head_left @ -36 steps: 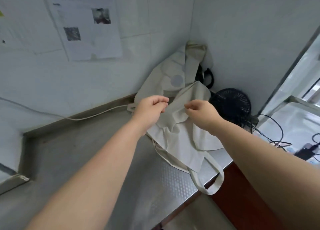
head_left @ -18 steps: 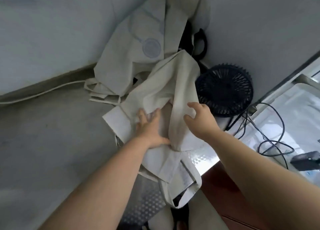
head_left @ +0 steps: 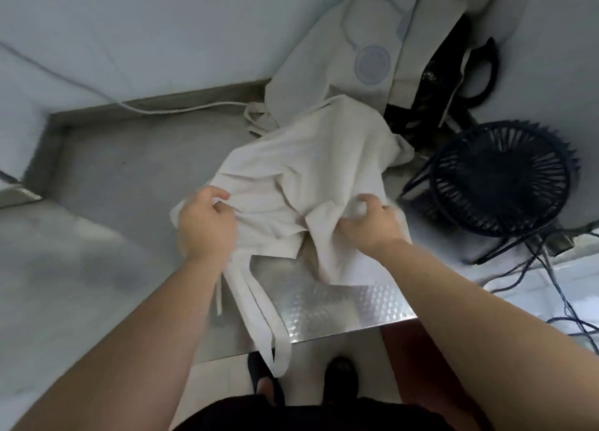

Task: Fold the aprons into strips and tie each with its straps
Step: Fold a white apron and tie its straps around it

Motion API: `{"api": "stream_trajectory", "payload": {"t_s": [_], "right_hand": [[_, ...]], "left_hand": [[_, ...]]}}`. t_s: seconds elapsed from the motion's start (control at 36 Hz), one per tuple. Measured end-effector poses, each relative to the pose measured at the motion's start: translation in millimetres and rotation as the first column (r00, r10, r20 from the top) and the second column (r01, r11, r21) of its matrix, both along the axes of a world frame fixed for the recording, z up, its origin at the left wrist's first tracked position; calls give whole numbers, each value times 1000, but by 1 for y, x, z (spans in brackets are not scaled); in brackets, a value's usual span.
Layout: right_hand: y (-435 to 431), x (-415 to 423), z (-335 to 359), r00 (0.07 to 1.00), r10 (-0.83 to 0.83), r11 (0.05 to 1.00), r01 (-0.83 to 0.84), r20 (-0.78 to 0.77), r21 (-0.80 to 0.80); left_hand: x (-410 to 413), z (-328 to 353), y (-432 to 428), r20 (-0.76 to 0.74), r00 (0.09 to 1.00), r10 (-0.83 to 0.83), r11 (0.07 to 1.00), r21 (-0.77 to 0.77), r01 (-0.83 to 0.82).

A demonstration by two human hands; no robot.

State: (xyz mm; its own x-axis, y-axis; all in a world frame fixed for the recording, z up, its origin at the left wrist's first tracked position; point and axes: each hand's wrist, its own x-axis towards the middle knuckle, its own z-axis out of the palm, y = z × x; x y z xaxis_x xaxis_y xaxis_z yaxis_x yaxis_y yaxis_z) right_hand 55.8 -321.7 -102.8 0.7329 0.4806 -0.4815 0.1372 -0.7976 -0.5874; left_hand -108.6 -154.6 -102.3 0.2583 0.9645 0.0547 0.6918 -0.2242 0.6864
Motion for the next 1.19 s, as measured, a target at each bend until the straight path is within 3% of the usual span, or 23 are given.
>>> {"api": "stream_trajectory", "payload": {"t_s": [0.06, 0.11, 0.14, 0.25, 0.33, 0.39, 0.44, 0.58, 0.72, 0.89, 0.97, 1.06, 1.11, 1.19], "right_hand": [[7, -11, -3, 982, 159, 987, -158, -99, 11], [12, -19, -7, 958, 266, 964, -268, -109, -2], [15, -24, -8, 954, 292, 956, -293, -67, -9], [23, -39, -8, 951, 310, 944, -310, 26, 111], [24, -53, -11, 901, 434, 890, -432, 18, 145], [26, -64, -19, 856, 515, 855, -511, -36, 85], [26, -73, -25, 816, 576, 816, -577, -39, -26], [32, -80, -31, 761, 636, 759, -589, 124, -277], [52, -78, -21, 840, 500, 866, -478, 211, -151], [78, -79, 0, 899, 237, 956, -283, 368, 75], [89, -77, 8, 889, 168, 969, -229, 426, 96], [97, -72, 16, 870, 138, 981, -186, 473, 55], [104, -68, 16, 868, 159, 980, -196, 471, 31], [114, -66, 6, 884, 273, 950, -310, 380, 41]], "left_hand": [[-22, -2, 9, -247, 959, 136, 989, -21, -146], [-35, -2, 5, -482, 869, 112, 974, -121, -193], [-42, -1, -2, -516, 853, 79, 972, -150, -181], [-52, -7, -22, -384, 895, -226, 963, -227, 146], [-62, -22, -35, -370, 820, -436, 857, -448, 254], [-71, -36, -44, -447, 749, -489, 834, -491, 251], [-78, -47, -45, -516, 717, -468, 868, -422, 263], [-91, -57, -31, -295, 905, -307, 948, -177, 264], [-92, -32, -10, -23, 984, -178, 962, -216, 169], [-94, 10, 38, 153, 984, 92, 996, -7, -92], [-97, 23, 65, 110, 977, 181, 976, 99, -192], [-106, 28, 87, -168, 959, 226, 938, 302, -168], [-112, 27, 99, -297, 929, 220, 950, 283, -135], [-115, 17, 97, -295, 949, 113, 990, 115, -82]]}}
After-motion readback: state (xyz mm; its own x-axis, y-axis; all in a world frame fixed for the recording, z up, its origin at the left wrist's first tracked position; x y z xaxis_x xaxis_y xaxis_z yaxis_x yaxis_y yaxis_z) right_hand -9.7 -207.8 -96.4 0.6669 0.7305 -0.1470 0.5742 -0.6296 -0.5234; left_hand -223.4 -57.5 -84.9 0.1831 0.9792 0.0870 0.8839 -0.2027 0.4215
